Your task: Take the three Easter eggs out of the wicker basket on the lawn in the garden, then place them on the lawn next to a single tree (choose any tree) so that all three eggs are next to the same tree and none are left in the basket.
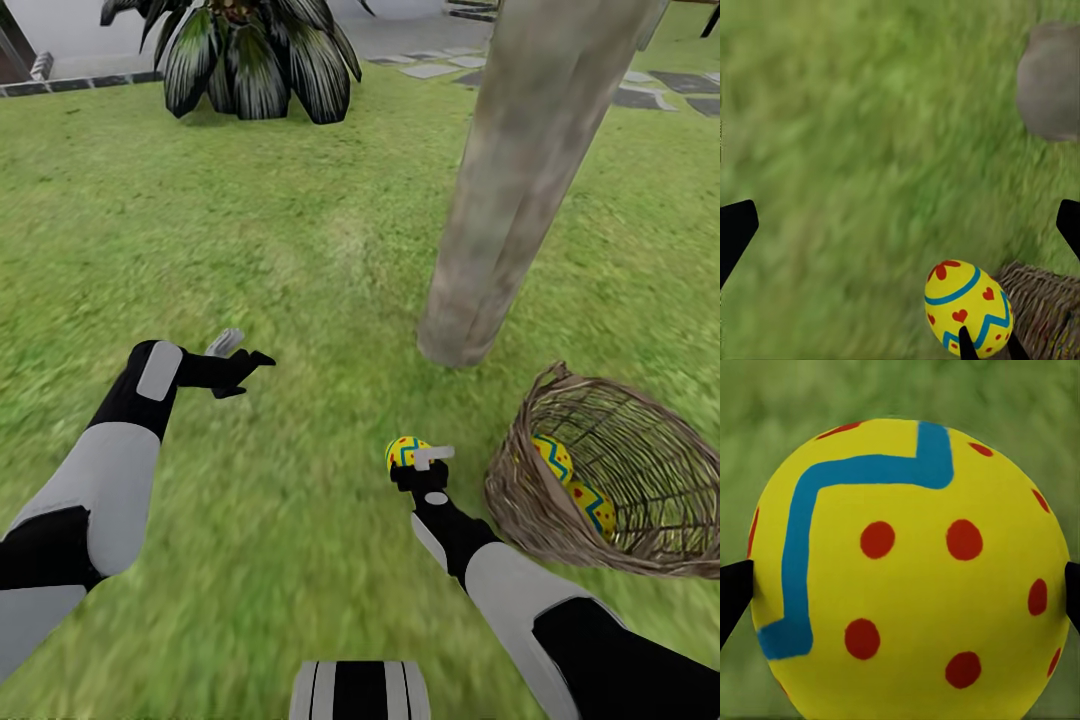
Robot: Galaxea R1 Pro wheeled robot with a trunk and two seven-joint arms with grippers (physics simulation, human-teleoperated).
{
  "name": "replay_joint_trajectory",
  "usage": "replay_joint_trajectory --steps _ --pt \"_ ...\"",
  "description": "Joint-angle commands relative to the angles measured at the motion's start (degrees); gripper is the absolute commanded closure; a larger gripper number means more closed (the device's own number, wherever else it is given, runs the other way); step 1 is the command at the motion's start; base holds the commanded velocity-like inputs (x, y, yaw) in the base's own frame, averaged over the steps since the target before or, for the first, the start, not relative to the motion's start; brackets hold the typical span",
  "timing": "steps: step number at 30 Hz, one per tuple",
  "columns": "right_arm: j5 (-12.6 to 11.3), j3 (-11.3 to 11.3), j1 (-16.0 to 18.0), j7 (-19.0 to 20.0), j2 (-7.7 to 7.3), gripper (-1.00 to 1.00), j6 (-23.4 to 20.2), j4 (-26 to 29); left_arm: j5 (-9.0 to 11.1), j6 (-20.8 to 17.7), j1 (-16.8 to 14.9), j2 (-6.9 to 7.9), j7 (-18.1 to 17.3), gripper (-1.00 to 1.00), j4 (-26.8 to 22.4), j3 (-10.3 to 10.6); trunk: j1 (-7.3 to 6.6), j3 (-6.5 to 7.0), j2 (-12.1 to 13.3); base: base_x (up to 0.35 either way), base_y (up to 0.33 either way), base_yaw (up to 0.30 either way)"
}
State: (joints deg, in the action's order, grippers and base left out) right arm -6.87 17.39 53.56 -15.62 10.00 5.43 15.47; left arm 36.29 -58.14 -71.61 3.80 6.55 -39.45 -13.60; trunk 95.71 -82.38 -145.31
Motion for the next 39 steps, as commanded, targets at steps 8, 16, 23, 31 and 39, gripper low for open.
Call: replay_joint_trajectory --steps 8,16,23,31,39 --pt "-0.6 0.5 0.1 -0.3 0.00 1.00 0.3 -0.1 0.6 -0.2 0.0 -0.97 0.7 -1.00 -0.1 -0.1 0.19 -1.82 -0.1 0.001 0.000 0.000" --pt "-0.6 0.5 0.1 -0.3 0.00 1.00 1.1 -0.1 0.5 -0.2 0.0 -1.29 0.7 -1.00 0.5 -0.1 0.40 -3.59 -0.2 0.000 0.000 0.000" --pt "-0.6 0.5 0.1 -0.3 0.00 1.00 1.4 -0.1 0.5 -0.3 0.0 -1.33 0.7 -1.00 0.5 0.0 0.50 -4.47 -0.3 0.000 0.000 0.000" --pt "-0.6 0.5 0.1 -0.3 0.00 1.00 1.5 -0.2 0.5 -0.2 0.0 -1.34 0.7 -1.00 0.5 0.0 0.65 -5.80 -0.4 0.000 0.000 0.000" --pt "-0.6 0.4 0.1 -0.4 0.00 -1.00 2.3 -0.2 0.6 -0.3 0.0 -1.29 0.7 -1.00 0.6 -0.1 0.60 -5.36 -0.3 0.000 0.000 0.000"
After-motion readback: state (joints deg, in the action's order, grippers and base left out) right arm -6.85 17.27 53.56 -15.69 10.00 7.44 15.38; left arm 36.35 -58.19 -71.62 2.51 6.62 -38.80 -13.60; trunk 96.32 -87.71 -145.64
